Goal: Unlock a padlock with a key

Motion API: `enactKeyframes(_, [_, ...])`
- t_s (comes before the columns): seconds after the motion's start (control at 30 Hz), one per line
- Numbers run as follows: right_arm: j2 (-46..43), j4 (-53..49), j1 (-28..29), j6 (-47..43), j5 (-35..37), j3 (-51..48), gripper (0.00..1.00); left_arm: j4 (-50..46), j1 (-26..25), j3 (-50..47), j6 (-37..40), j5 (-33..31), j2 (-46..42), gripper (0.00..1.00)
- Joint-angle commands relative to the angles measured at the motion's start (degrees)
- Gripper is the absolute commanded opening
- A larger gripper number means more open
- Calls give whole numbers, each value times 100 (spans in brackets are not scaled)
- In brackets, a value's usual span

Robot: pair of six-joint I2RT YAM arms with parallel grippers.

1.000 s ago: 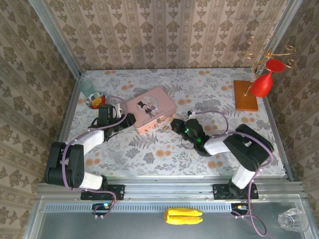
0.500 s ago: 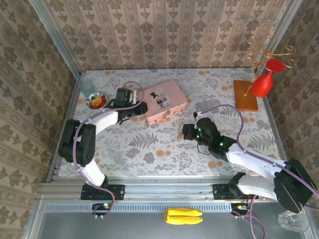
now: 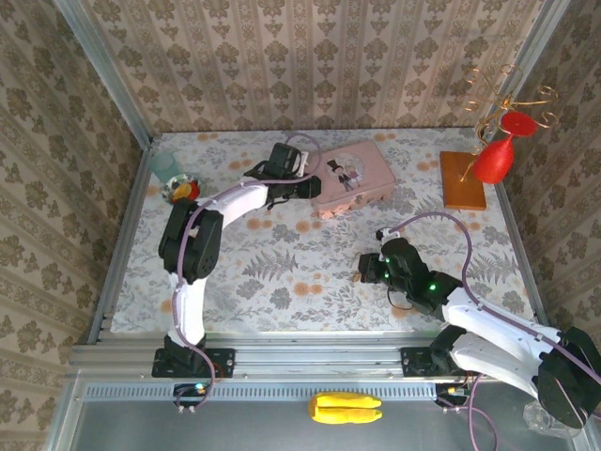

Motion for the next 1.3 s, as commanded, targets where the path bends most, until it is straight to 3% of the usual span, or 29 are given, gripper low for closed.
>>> enactKeyframes(0.0, [1, -1, -3, 87, -15, -8, 0, -636, -220, 507, 167, -36, 312, 41])
enactKeyframes(0.23, [127, -106, -3, -1, -135, 7, 0, -1451, -673, 939, 671, -485, 34, 46])
enactKeyframes(0.43, [205, -12, 170, 2, -228, 22, 0, -502, -716, -789, 521, -358, -1457, 52])
enactKeyframes(0.53, [342, -217, 526, -125, 12, 249, 0, -3, -581, -1860, 355, -305, -2196, 52])
enactKeyframes(0.7, [774, 3, 794, -3, 7, 287, 0, 930, -114, -3965, -12, -542, -3717, 53])
enactKeyframes(0.87, [1386, 311, 942, 79, -93, 425, 0, 1294, 785, -5547, -191, -293, -5101, 53])
enactKeyframes(1.0, [1913, 456, 1007, 94, -120, 644, 0, 1071, 1239, -6086, -37, -131, -5859, 54])
enactKeyframes(1.27, [2722, 623, 1014, -26, 69, 1004, 0, 1113, 1798, -6559, -64, 380, -6376, 54])
